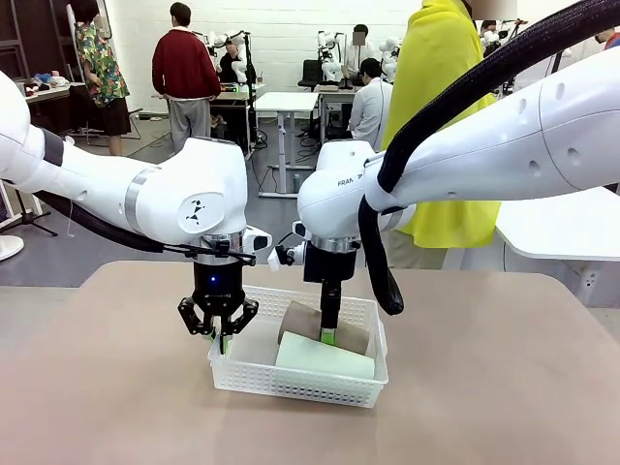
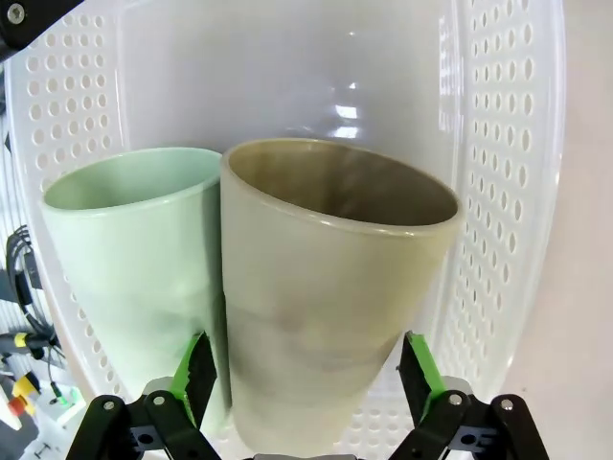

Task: Clean and organize the cups into the basket.
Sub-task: Pick up the Reusable plastic cup from the right side of the table and stack it inside the Organizing basket in the center of the table.

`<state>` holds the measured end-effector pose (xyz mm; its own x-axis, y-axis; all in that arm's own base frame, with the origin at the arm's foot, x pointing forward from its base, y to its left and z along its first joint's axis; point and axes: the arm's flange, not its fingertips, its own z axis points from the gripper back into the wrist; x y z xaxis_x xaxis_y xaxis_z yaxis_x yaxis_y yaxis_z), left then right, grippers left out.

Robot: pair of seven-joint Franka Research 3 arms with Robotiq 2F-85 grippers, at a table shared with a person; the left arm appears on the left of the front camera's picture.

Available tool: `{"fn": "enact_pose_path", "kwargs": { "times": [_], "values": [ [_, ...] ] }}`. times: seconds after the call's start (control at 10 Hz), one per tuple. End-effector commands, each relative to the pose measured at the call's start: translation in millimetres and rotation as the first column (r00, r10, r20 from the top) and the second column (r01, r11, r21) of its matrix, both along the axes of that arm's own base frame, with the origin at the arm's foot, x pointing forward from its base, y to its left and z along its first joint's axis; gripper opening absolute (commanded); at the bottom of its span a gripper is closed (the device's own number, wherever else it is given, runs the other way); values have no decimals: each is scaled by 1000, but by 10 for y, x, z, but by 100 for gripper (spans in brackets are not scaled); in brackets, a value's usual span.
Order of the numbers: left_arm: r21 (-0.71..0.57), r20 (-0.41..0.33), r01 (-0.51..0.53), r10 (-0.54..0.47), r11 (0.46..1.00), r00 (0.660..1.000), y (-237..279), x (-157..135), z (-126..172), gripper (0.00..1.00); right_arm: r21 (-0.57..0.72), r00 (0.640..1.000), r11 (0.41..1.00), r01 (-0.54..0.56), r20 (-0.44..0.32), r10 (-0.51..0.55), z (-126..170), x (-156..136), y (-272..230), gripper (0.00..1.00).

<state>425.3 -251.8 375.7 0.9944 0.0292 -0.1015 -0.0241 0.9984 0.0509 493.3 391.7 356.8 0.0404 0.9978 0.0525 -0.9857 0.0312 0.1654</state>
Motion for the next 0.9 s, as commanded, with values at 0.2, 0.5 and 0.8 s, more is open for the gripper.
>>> {"fn": "enact_pose_path", "kwargs": {
  "times": [0.2,0.5,0.8],
  "values": [
    [1,10,-1,1,1000,1000,3,11,28,0,23,999,1000,-9,36,8,84,-12,-80,100],
    [1,10,-1,1,1000,1000,3,11,28,0,147,985,982,114,116,-132,844,-284,-896,100],
    [1,10,-1,1,1000,1000,3,11,28,0,356,990,930,89,68,-121,1285,-625,-2051,100]
  ]
}}
